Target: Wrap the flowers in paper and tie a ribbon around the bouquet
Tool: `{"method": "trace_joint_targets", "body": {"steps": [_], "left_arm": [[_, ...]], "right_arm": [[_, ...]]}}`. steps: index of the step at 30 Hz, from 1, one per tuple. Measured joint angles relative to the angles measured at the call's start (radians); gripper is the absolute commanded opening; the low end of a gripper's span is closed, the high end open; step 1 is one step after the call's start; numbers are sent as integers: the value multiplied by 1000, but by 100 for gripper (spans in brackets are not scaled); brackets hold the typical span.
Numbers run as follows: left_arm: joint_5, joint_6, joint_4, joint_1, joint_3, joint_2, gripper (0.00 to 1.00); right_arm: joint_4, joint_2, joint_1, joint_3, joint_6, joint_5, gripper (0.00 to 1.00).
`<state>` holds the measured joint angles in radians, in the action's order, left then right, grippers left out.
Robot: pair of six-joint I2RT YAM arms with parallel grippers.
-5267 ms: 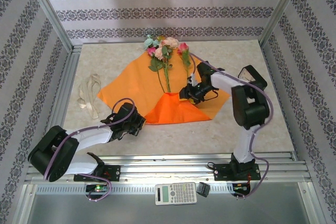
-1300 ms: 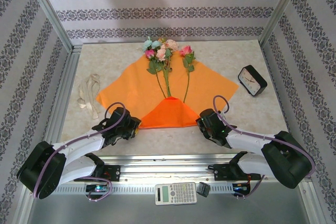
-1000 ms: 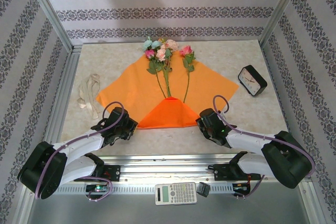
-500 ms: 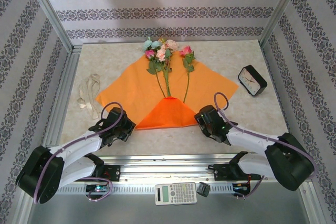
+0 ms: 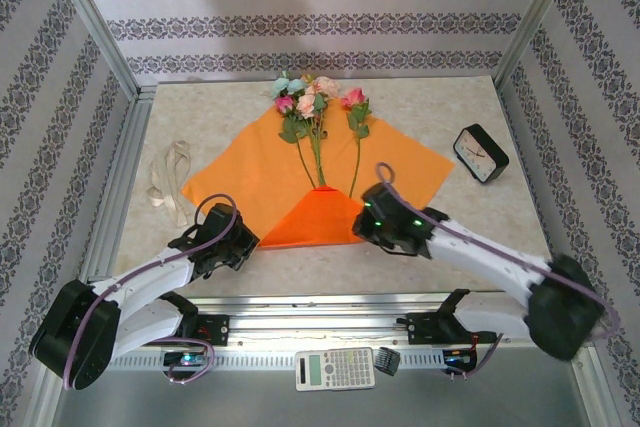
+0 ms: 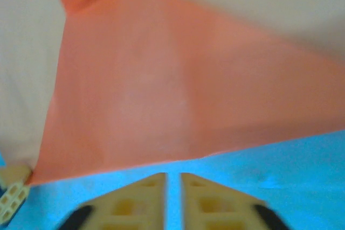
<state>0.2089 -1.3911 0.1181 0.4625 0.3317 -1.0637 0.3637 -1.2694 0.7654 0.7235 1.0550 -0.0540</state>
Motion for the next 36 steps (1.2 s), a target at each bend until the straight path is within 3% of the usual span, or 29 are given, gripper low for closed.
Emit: {"method": "trace_joint_targets", "body": {"steps": [7,15,25,32,36], "left_arm": [[0,5,8,0,3,-1,0],[0,58,65,0,60,-1,0],[-1,263,207,77,225,-20,0],[-24,433,285,146,351,-92,0],[-30,503,298,163,406,-139,0]], "right_arm": [[-122,-441,136,333,-129,-233,0],[-121,-648,153,401,-165,-322,0],[-154,-664,143,396,-153,-364,0],[-198,-572,103,327,-102,-399,20],[-204,-434,53,291,-81,-406,20]]}}
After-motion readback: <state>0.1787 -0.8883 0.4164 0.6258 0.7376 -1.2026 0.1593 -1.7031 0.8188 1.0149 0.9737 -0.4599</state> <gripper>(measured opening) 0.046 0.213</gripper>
